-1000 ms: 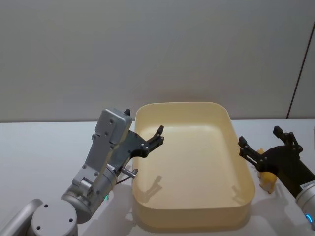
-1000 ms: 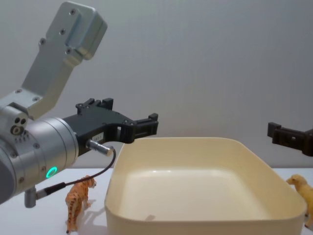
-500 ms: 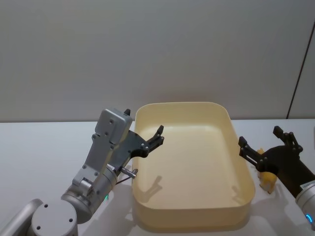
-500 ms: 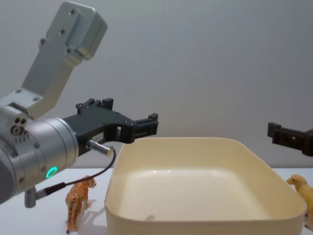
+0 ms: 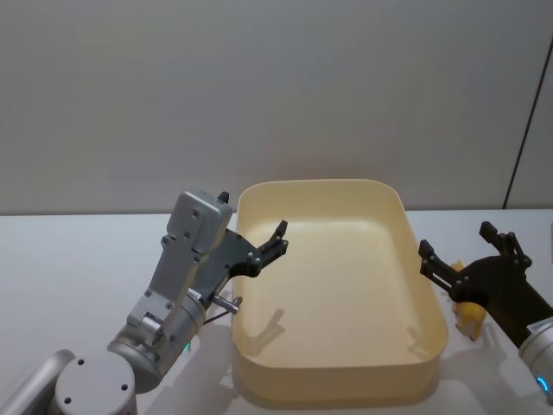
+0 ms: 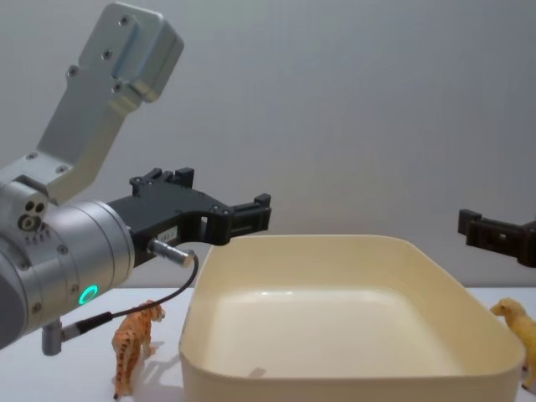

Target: Pick up the toy alternately with two hands and place it into the central storage box.

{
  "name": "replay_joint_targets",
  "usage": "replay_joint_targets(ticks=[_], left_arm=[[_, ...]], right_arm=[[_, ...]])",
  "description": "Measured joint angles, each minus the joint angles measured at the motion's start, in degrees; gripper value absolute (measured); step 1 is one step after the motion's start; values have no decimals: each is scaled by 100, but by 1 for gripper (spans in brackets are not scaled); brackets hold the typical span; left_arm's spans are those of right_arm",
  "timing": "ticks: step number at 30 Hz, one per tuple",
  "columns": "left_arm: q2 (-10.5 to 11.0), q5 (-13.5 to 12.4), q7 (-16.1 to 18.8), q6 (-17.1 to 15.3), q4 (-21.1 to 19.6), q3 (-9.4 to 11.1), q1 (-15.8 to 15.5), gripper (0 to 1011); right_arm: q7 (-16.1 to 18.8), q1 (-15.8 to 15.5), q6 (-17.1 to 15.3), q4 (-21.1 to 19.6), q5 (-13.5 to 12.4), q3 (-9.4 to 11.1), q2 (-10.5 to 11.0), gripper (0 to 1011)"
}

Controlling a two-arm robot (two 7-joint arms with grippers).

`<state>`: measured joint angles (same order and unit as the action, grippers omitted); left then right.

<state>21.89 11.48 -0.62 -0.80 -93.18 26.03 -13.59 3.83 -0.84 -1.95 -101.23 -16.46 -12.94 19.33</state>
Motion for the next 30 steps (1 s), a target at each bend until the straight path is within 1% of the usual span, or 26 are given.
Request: replay_joint_targets(ticks=[26, 30], left_arm=[[0, 0, 0, 0, 0, 0, 0, 1001], [0, 0, 0, 0, 0, 0, 0, 1001]], right_arm=[[1, 0, 0, 0, 0, 0, 0, 1003], [22, -15, -2, 0, -21, 22, 32, 1003]])
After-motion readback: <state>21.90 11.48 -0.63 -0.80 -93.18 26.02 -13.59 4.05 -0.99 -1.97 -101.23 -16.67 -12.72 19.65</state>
